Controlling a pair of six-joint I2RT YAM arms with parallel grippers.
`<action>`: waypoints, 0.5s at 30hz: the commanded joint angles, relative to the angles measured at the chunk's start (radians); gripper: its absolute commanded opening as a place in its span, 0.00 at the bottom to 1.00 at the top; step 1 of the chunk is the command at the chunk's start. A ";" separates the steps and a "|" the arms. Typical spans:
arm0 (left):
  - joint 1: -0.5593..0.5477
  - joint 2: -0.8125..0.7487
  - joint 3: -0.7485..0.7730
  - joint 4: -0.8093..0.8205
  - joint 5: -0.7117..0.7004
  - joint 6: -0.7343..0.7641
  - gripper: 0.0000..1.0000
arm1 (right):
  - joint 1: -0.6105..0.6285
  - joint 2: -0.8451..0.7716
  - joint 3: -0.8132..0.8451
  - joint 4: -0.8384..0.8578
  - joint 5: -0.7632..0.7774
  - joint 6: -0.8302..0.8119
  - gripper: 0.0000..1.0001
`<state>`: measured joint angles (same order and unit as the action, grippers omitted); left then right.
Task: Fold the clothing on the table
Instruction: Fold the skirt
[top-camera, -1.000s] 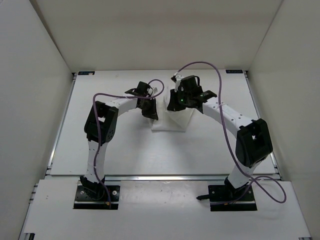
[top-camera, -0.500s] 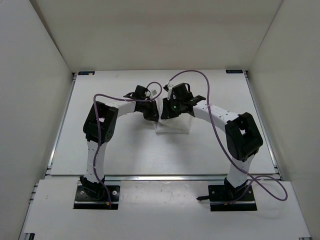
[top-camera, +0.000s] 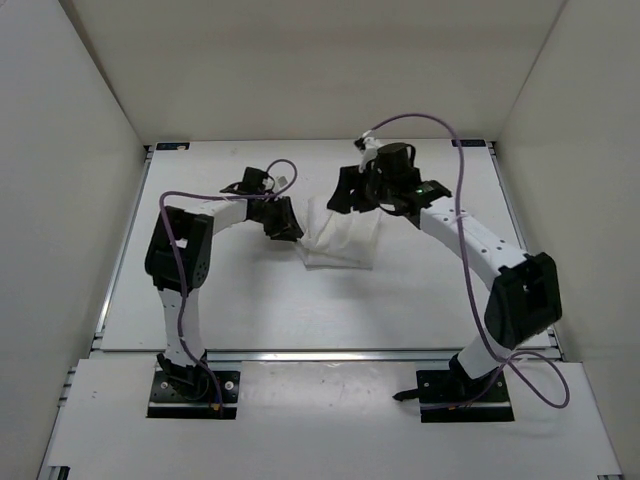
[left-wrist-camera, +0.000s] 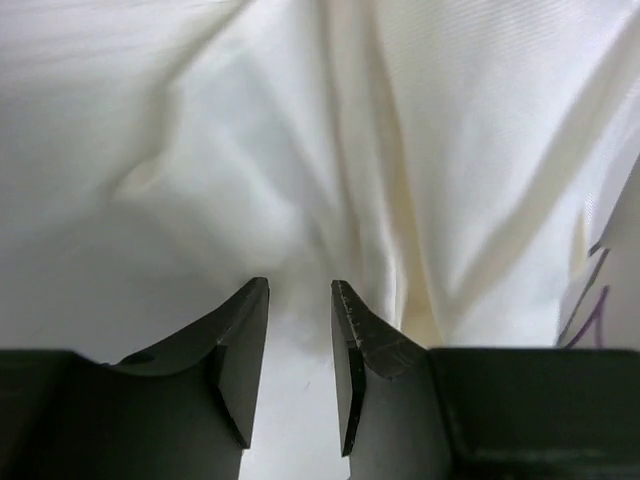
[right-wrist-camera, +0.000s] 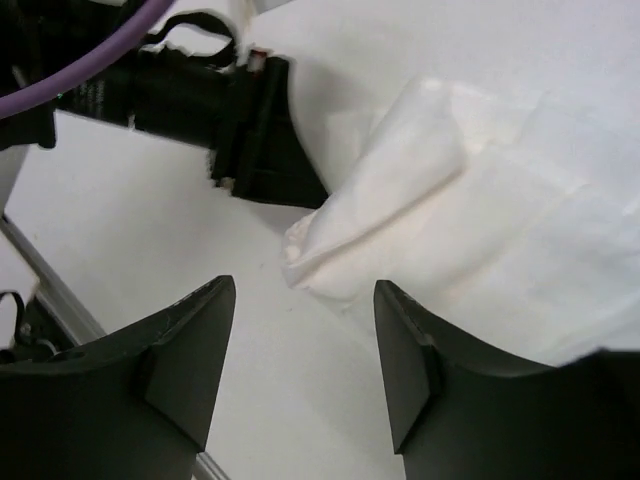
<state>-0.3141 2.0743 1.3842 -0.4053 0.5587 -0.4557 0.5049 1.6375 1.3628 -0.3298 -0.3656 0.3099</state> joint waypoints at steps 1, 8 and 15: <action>0.092 -0.193 -0.075 0.054 0.010 -0.026 0.43 | -0.057 -0.087 -0.042 0.054 0.053 -0.026 0.54; 0.118 -0.301 0.034 0.031 0.001 -0.020 0.42 | -0.121 0.016 -0.151 0.075 0.019 -0.014 0.03; -0.044 -0.283 -0.011 0.289 0.070 -0.133 0.08 | -0.108 0.149 -0.126 0.107 0.002 -0.023 0.01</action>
<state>-0.2798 1.7920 1.3952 -0.2344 0.5785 -0.5415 0.3862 1.7691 1.1988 -0.2695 -0.3450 0.2962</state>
